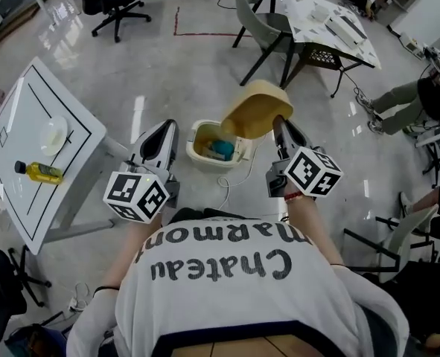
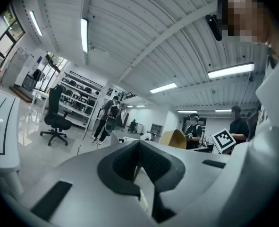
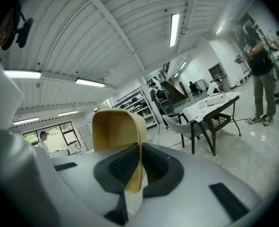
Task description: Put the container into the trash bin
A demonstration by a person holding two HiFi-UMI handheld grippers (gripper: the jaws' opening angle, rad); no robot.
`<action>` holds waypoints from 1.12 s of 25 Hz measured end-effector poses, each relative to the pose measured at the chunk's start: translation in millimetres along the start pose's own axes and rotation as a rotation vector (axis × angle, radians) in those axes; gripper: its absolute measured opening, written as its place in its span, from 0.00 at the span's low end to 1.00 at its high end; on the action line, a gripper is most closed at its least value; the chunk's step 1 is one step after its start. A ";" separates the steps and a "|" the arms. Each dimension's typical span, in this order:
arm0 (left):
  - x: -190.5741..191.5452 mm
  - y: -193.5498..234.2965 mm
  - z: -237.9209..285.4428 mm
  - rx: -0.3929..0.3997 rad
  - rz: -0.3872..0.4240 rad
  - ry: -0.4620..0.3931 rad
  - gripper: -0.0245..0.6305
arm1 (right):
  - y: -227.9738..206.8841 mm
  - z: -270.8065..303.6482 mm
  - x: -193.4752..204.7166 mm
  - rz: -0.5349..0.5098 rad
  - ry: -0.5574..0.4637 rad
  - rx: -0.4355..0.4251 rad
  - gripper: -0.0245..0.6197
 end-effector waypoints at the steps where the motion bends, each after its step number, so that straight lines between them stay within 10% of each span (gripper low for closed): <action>1: -1.3 -0.2 1.6 -0.002 -0.005 -0.009 0.07 | -1.1 2.5 -2.7 0.000 -0.003 -0.005 0.10; 28: 19.0 41.9 5.1 -0.082 -0.074 0.046 0.07 | 6.0 64.5 25.8 -0.018 0.112 -0.026 0.10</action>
Point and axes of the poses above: the fingertips, and each gripper's own axes: z forward along the fingers, y to its left, x out of its underside, the point moved 5 cm from there along -z, backward along the fingers, and after that the axes turned 14 degrees about x, right-handed, at the moved point
